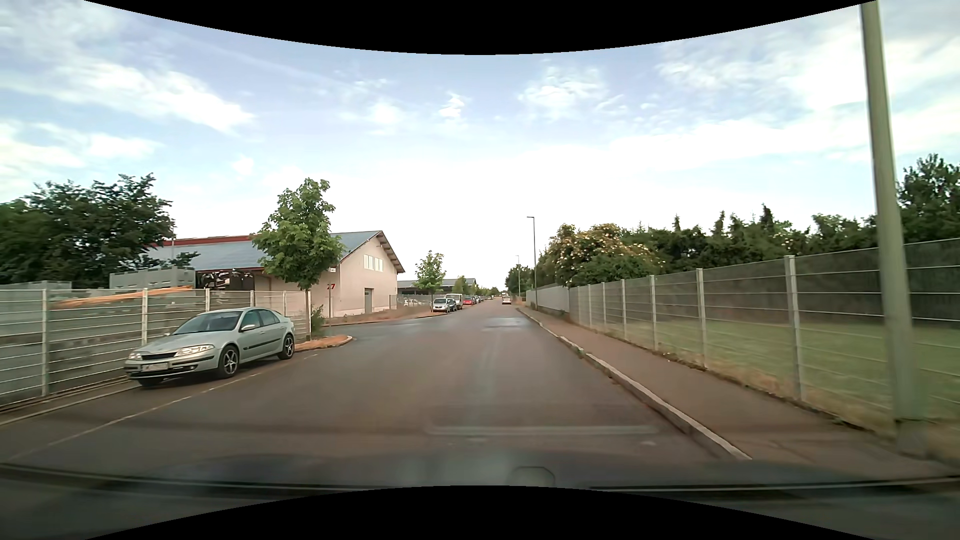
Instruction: Follow the waypoints while adhering to traffic rules and regulations
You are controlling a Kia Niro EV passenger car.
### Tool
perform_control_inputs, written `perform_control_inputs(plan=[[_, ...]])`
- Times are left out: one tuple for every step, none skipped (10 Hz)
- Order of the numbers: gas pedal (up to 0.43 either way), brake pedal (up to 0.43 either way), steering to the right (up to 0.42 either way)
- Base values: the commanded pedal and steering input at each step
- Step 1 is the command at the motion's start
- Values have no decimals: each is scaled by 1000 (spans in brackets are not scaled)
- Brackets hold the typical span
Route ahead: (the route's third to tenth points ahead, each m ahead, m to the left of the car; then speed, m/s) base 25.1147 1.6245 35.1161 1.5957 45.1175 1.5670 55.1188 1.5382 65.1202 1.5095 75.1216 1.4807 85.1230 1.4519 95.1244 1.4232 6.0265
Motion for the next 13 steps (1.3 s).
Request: perform_control_inputs(plan=[[228,0,-19],[228,0,-14],[228,0,-6],[240,0,-4],[240,0,-4],[240,0,-5],[240,0,-5],[240,0,-5],[240,0,-4],[240,0,-4],[240,0,-4],[240,0,-4],[228,0,-1]])
